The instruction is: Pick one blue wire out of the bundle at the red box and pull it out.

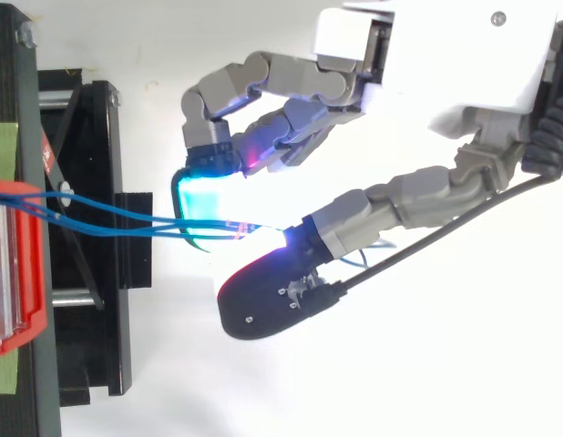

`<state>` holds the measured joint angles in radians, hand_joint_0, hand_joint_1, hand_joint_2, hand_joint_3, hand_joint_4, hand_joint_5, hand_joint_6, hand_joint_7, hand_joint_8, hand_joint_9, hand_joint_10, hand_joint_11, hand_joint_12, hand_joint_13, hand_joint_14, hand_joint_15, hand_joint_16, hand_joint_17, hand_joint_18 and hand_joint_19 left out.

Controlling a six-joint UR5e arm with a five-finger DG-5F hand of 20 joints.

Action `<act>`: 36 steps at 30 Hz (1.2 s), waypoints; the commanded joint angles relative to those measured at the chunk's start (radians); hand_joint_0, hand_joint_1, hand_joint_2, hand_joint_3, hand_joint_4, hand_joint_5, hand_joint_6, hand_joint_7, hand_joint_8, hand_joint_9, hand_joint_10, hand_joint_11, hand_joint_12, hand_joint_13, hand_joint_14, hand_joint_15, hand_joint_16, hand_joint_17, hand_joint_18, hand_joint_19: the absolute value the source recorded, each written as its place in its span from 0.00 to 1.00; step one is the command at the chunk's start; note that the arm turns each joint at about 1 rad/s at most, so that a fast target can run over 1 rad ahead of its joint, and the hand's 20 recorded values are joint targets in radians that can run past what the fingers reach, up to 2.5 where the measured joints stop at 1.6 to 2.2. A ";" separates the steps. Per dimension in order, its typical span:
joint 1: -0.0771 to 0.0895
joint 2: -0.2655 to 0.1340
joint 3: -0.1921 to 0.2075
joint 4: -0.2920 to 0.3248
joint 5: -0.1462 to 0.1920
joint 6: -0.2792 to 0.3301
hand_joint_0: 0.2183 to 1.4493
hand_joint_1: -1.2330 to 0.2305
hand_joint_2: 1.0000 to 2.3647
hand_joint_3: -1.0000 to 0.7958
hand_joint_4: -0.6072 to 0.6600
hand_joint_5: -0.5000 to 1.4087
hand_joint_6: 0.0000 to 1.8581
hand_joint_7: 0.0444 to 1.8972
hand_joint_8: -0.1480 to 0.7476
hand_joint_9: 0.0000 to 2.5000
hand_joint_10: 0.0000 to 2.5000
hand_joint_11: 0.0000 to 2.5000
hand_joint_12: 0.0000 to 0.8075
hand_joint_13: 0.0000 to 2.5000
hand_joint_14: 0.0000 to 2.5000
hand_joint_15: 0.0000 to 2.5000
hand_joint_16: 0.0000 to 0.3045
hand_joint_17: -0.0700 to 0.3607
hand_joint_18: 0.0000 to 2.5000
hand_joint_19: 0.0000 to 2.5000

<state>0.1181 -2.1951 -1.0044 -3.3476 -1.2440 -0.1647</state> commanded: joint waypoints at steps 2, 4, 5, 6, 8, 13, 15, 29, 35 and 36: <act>0.000 0.000 0.000 -0.001 0.000 0.001 0.31 0.29 0.01 0.38 0.46 0.18 0.44 0.55 0.33 0.27 0.00 0.05 0.43 0.19 0.00 0.09 0.16 0.41 0.21 0.16; 0.000 0.000 0.000 -0.001 0.000 0.001 0.27 0.28 0.00 0.28 0.49 0.18 0.44 0.55 0.35 0.26 0.00 0.05 0.44 0.18 0.00 0.09 0.16 0.42 0.21 0.16; 0.000 0.000 0.000 -0.001 0.000 0.001 0.24 0.33 0.00 0.28 0.48 0.18 0.44 0.53 0.36 0.26 0.00 0.05 0.46 0.18 0.00 0.09 0.17 0.44 0.21 0.17; 0.000 0.000 0.000 0.000 0.000 0.001 0.23 0.34 0.00 0.28 0.48 0.18 0.44 0.53 0.37 0.26 0.00 0.04 0.46 0.18 0.00 0.09 0.17 0.44 0.21 0.17; 0.000 0.000 0.000 0.000 0.000 -0.001 0.20 0.44 0.00 0.28 0.46 0.19 0.42 0.55 0.39 0.27 0.00 0.04 0.48 0.18 0.00 0.09 0.18 0.45 0.21 0.17; 0.000 0.000 0.000 0.000 0.000 -0.001 0.28 0.41 0.01 0.37 0.44 0.20 0.41 0.66 0.38 0.29 0.00 0.06 0.44 0.19 0.00 0.11 0.16 0.42 0.20 0.18; 0.000 0.000 0.000 0.000 0.000 -0.001 0.28 0.39 0.01 0.45 0.48 0.19 0.45 0.65 0.40 0.30 0.00 0.10 0.46 0.20 0.01 0.11 0.16 0.42 0.21 0.19; 0.000 0.000 0.000 0.000 0.000 0.001 0.28 0.28 0.01 0.52 0.41 0.20 0.45 0.65 0.37 0.30 0.00 0.03 0.48 0.23 0.00 0.09 0.18 0.45 0.25 0.16; 0.000 0.000 0.001 0.002 0.000 -0.001 0.28 0.26 0.00 0.56 0.37 0.19 0.45 0.56 0.37 0.28 0.00 0.00 0.49 0.16 0.00 0.05 0.20 0.48 0.23 0.13; 0.002 0.000 0.000 0.002 0.000 -0.001 0.28 0.25 0.00 0.56 0.37 0.19 0.45 0.56 0.37 0.28 0.00 0.00 0.49 0.15 0.00 0.04 0.20 0.48 0.20 0.11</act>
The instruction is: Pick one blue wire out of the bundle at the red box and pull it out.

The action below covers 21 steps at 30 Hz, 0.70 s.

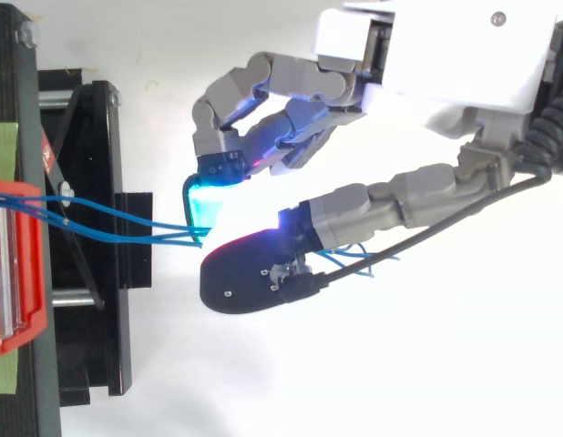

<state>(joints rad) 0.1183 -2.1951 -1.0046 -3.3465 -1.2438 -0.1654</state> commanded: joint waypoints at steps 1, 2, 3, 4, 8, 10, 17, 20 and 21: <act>0.000 0.000 0.001 0.001 0.000 0.000 0.28 0.24 0.00 0.56 0.36 0.20 0.43 0.58 0.36 0.24 0.00 0.00 0.49 0.11 0.00 0.01 0.19 0.47 0.15 0.06; 0.000 0.000 0.001 0.001 0.000 0.000 0.28 0.23 0.00 0.57 0.33 0.20 0.43 0.58 0.36 0.18 0.00 0.00 0.51 0.07 0.00 0.00 0.19 0.47 0.08 0.00; 0.000 0.000 0.000 0.001 0.000 0.000 0.29 0.23 0.00 0.56 0.32 0.20 0.43 0.60 0.34 0.18 0.00 0.00 0.50 0.07 0.00 0.00 0.18 0.45 0.07 0.00; 0.000 0.000 0.000 0.002 0.000 0.000 0.29 0.24 0.01 0.56 0.31 0.19 0.44 0.58 0.31 0.14 0.00 0.00 0.47 0.04 0.00 0.00 0.17 0.43 0.03 0.00; 0.000 0.000 0.003 0.001 0.000 0.000 0.32 0.23 0.01 0.56 0.30 0.18 0.45 0.57 0.28 0.10 0.00 0.00 0.40 0.01 0.00 0.00 0.14 0.39 0.00 0.00; 0.000 0.000 0.004 0.001 0.000 0.000 0.33 0.22 0.01 0.54 0.32 0.17 0.45 0.55 0.27 0.10 0.00 0.00 0.39 0.01 0.00 0.00 0.14 0.38 0.00 0.00; 0.000 0.000 0.006 0.002 0.000 0.000 0.33 0.21 0.01 0.41 0.36 0.17 0.44 0.52 0.28 0.13 0.00 0.00 0.38 0.03 0.00 0.00 0.14 0.38 0.01 0.00; 0.000 0.000 0.006 0.001 0.000 0.000 0.31 0.24 0.01 0.41 0.36 0.19 0.44 0.62 0.30 0.18 0.00 0.00 0.38 0.06 0.00 0.00 0.14 0.38 0.04 0.00; 0.000 0.000 0.006 0.002 0.000 0.000 0.30 0.24 0.01 0.41 0.36 0.19 0.44 0.63 0.30 0.18 0.00 0.00 0.38 0.06 0.00 0.00 0.14 0.38 0.04 0.00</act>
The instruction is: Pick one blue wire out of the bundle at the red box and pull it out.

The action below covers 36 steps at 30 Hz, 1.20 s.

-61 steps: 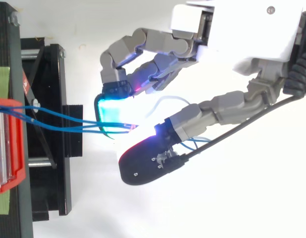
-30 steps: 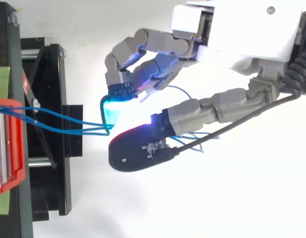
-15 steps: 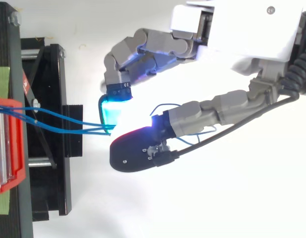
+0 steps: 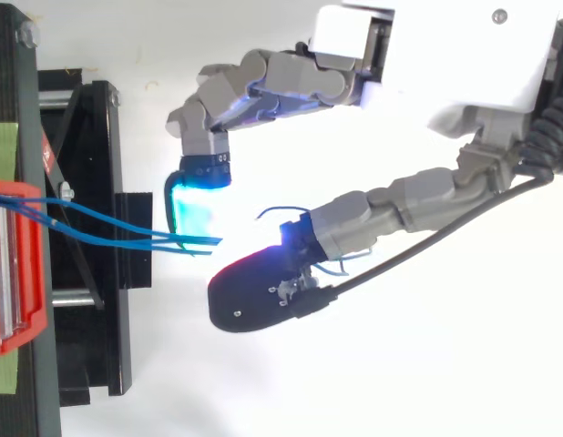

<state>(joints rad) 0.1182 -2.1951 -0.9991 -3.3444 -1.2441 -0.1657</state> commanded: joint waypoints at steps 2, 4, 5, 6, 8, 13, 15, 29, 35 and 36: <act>0.000 0.000 0.000 -0.001 0.000 0.000 0.30 0.24 0.01 0.50 0.32 0.19 0.45 0.67 0.30 0.19 0.00 0.00 0.38 0.06 0.00 0.00 0.14 0.38 0.04 0.00; 0.001 0.000 0.000 -0.001 0.000 -0.002 0.31 0.23 0.01 0.54 0.30 0.19 0.46 0.70 0.33 0.18 0.00 0.00 0.41 0.06 0.00 0.00 0.15 0.39 0.05 0.00; 0.001 0.000 0.000 -0.001 0.000 -0.002 0.33 0.23 0.01 0.56 0.29 0.18 0.48 0.70 0.33 0.17 0.00 0.00 0.40 0.06 0.00 0.00 0.14 0.39 0.04 0.00; 0.001 0.000 0.000 0.000 0.000 -0.002 0.33 0.23 0.01 0.56 0.29 0.18 0.48 0.70 0.33 0.17 0.00 0.00 0.40 0.06 0.00 0.00 0.14 0.39 0.04 0.00; 0.001 0.000 0.000 -0.001 0.000 -0.002 0.35 0.23 0.01 0.52 0.32 0.17 0.48 0.69 0.33 0.17 0.00 0.00 0.40 0.07 0.00 0.00 0.14 0.39 0.06 0.00; 0.003 0.000 -0.001 -0.001 0.000 -0.003 0.31 0.30 0.01 0.45 0.55 0.17 0.47 0.69 0.43 0.26 0.00 0.02 0.50 0.25 0.00 0.11 0.17 0.43 0.17 0.10; 0.003 0.000 0.000 -0.001 0.000 -0.003 0.30 0.31 0.01 0.44 0.59 0.18 0.47 0.70 0.47 0.31 0.00 0.09 0.51 0.26 0.00 0.13 0.17 0.44 0.19 0.12; 0.008 0.000 -0.001 -0.001 0.000 -0.002 0.32 0.33 0.01 0.49 0.55 0.17 0.49 0.66 0.53 0.38 0.01 0.30 0.53 0.25 0.01 0.15 0.18 0.44 0.22 0.16; 0.008 0.000 0.000 -0.004 -0.002 -0.002 0.33 0.33 0.01 0.48 0.52 0.17 0.49 0.66 0.52 0.39 0.01 0.33 0.52 0.25 0.01 0.15 0.17 0.43 0.22 0.16; 0.008 0.000 0.000 -0.004 -0.002 -0.002 0.33 0.33 0.01 0.48 0.51 0.17 0.49 0.67 0.53 0.39 0.01 0.33 0.51 0.25 0.01 0.15 0.17 0.43 0.22 0.16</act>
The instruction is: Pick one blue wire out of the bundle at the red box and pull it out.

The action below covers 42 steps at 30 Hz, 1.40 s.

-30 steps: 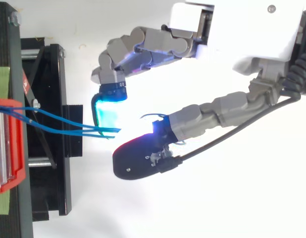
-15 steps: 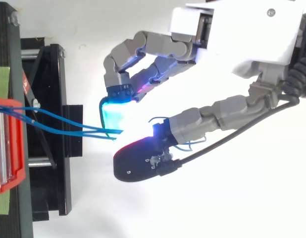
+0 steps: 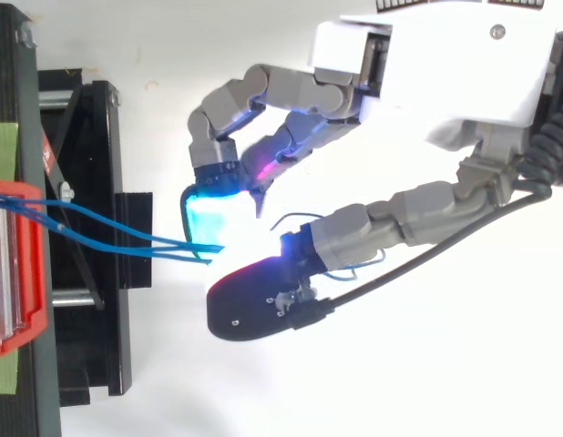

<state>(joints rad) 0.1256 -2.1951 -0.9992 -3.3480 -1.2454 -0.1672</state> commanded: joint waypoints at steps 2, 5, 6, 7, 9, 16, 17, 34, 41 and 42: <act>-0.001 0.000 0.001 -0.001 -0.002 0.000 0.34 0.32 0.01 0.48 0.49 0.17 0.49 0.68 0.51 0.38 0.01 0.33 0.51 0.25 0.01 0.15 0.17 0.43 0.22 0.16; -0.003 0.000 -0.001 -0.002 0.000 0.000 0.36 0.31 0.01 0.46 0.46 0.17 0.49 0.68 0.50 0.37 0.01 0.31 0.50 0.25 0.01 0.15 0.16 0.42 0.22 0.16; -0.004 0.000 0.001 -0.004 -0.002 0.000 0.36 0.31 0.01 0.45 0.45 0.17 0.49 0.68 0.50 0.37 0.01 0.31 0.50 0.25 0.01 0.15 0.16 0.42 0.22 0.16; -0.004 0.000 -0.001 -0.010 -0.002 0.000 0.36 0.30 0.01 0.43 0.44 0.17 0.48 0.67 0.49 0.36 0.01 0.28 0.49 0.25 0.01 0.14 0.16 0.42 0.22 0.16; -0.004 0.000 0.001 -0.011 -0.002 0.002 0.36 0.29 0.01 0.42 0.43 0.17 0.48 0.66 0.48 0.36 0.01 0.28 0.49 0.24 0.01 0.14 0.16 0.42 0.22 0.16; -0.006 0.000 0.001 -0.013 -0.005 0.002 0.36 0.27 0.01 0.42 0.42 0.17 0.47 0.68 0.49 0.37 0.01 0.31 0.49 0.25 0.01 0.14 0.16 0.42 0.22 0.16; -0.004 0.000 -0.001 -0.013 -0.005 0.002 0.37 0.27 0.01 0.42 0.41 0.17 0.47 0.68 0.49 0.37 0.01 0.31 0.49 0.25 0.01 0.14 0.16 0.42 0.22 0.16; -0.007 0.000 0.002 -0.014 -0.006 0.003 0.32 0.25 0.01 0.41 0.36 0.20 0.42 0.71 0.37 0.39 0.01 0.19 0.45 0.23 0.00 0.10 0.16 0.42 0.22 0.15; -0.007 0.000 0.002 -0.014 -0.006 0.031 0.32 0.24 0.01 0.39 0.42 0.18 0.45 0.65 0.36 0.36 0.00 0.14 0.44 0.22 0.00 0.08 0.16 0.42 0.22 0.15; -0.007 0.000 0.002 -0.014 -0.006 0.034 0.31 0.25 0.01 0.38 0.42 0.19 0.44 0.65 0.35 0.36 0.00 0.13 0.44 0.22 0.00 0.08 0.16 0.42 0.22 0.14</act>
<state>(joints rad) 0.1182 -2.1950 -0.9973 -3.3625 -1.2517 -0.1456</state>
